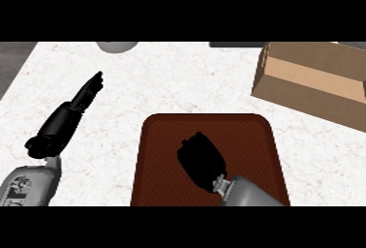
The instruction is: Pick the bell pepper from the tray and place it in the cardboard box
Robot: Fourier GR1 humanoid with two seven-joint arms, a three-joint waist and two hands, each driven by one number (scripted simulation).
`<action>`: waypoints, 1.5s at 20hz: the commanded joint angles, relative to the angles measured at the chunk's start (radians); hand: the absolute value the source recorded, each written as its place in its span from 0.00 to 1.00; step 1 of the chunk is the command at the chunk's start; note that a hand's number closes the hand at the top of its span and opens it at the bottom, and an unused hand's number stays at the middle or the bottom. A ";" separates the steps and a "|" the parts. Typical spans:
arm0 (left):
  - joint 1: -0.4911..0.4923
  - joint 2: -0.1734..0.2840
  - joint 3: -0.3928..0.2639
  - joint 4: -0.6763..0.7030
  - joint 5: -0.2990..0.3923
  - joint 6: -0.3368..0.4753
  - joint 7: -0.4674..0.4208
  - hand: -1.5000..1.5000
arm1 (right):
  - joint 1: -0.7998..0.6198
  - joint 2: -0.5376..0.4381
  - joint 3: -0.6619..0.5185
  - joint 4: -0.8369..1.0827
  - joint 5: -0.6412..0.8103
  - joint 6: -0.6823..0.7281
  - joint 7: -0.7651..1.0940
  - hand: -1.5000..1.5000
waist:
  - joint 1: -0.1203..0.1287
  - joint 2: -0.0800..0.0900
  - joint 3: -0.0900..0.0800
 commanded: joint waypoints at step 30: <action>-0.005 -0.009 0.023 0.000 -0.003 -0.046 0.001 0.50 | -0.166 -0.344 -0.993 -0.067 -0.694 -0.113 -0.317 1.00 | 0.009 0.005 0.000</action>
